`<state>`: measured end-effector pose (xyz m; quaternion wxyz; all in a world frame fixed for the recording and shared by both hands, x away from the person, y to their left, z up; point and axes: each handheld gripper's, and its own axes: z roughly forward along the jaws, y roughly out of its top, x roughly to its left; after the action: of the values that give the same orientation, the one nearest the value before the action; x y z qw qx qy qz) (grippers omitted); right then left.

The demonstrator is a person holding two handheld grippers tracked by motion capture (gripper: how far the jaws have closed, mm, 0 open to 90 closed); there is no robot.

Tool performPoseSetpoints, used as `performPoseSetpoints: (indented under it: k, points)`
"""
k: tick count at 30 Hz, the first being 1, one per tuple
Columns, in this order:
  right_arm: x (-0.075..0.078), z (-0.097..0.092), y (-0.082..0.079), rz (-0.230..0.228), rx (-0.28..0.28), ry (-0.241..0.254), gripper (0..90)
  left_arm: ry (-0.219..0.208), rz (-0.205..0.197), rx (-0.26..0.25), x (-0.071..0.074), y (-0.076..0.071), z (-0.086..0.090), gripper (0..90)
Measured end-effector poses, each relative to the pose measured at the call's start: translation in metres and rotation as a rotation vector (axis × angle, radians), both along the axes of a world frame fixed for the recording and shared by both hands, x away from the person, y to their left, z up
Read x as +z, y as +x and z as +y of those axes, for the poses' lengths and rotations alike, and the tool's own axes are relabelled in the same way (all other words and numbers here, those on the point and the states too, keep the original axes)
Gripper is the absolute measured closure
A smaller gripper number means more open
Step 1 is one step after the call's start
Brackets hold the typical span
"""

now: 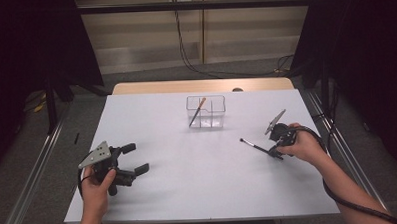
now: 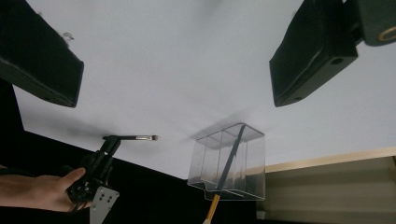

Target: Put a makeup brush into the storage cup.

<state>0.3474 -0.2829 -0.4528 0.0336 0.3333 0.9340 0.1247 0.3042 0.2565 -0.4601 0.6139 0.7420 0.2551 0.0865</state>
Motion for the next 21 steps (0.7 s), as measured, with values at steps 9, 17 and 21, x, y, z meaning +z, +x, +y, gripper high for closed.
performPoseSetpoints:
  k: [9, 17, 21]
  points:
    - [-0.001, -0.009, -0.004, -0.022, -0.044, 0.071, 85.2, 0.001, 0.001, 0.003, 0.0, 0.0, 0.001, 2.9]
    - [0.0, -0.018, -0.009, -0.044, -0.106, 0.232, 85.2, 0.001, -0.003, 0.003, 0.001, 0.0, 0.001, 2.9]
    - [0.003, -0.021, -0.014, -0.095, -0.136, 0.329, 85.1, -0.003, -0.001, 0.003, 0.0, 0.0, 0.001, 2.9]
